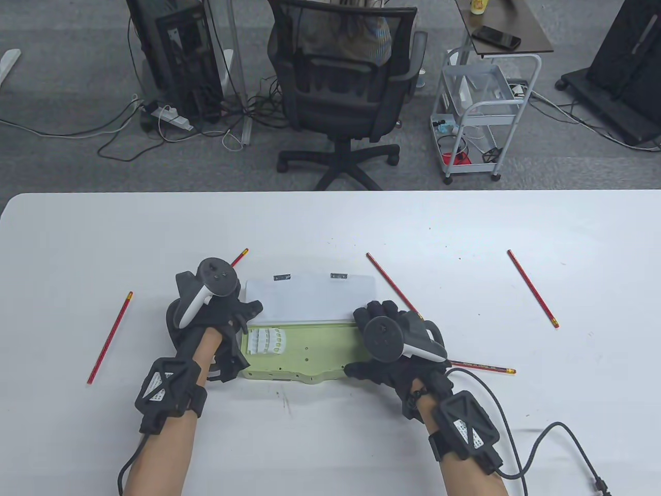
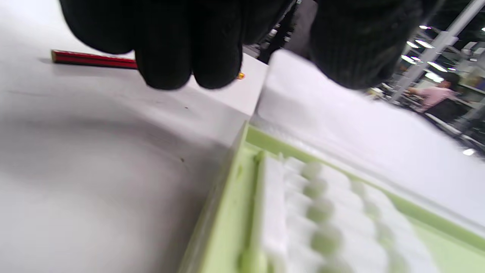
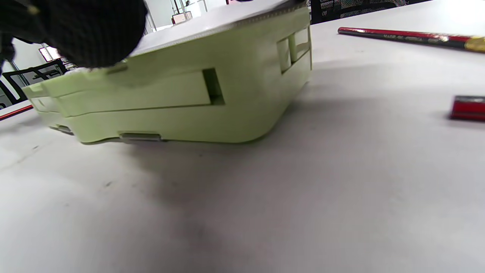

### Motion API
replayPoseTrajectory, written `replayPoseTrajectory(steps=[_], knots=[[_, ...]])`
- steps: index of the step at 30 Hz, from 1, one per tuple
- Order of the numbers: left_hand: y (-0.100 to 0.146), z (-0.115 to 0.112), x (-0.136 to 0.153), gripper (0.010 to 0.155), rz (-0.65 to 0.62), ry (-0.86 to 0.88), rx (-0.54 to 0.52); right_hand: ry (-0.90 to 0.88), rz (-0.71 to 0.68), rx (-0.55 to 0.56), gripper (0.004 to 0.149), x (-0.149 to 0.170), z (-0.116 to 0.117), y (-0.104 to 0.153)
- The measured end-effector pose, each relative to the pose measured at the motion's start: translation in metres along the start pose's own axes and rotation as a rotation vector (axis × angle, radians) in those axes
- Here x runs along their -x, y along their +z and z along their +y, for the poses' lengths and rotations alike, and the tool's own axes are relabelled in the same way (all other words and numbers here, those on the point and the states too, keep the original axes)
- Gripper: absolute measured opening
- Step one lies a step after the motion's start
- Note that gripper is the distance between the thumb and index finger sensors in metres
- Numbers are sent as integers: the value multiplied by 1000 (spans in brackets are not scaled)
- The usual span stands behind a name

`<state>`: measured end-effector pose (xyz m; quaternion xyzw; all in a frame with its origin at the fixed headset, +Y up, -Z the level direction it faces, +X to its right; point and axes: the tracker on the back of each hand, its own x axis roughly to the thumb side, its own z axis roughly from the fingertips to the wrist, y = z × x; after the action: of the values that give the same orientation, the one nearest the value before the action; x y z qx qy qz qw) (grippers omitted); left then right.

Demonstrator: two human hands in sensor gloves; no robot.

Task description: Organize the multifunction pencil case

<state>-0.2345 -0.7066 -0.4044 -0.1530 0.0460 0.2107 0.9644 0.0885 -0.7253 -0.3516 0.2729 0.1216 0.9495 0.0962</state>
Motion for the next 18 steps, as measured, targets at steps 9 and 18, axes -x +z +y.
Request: replayPoseTrajectory(steps=[9, 18], knots=[[38, -25, 16, 108, -289, -110, 181, -28, 8, -39, 103, 4, 1, -5], [37, -46, 29, 116, -331, -176, 251, -61, 12, -61, 102, 5, 0, -5]])
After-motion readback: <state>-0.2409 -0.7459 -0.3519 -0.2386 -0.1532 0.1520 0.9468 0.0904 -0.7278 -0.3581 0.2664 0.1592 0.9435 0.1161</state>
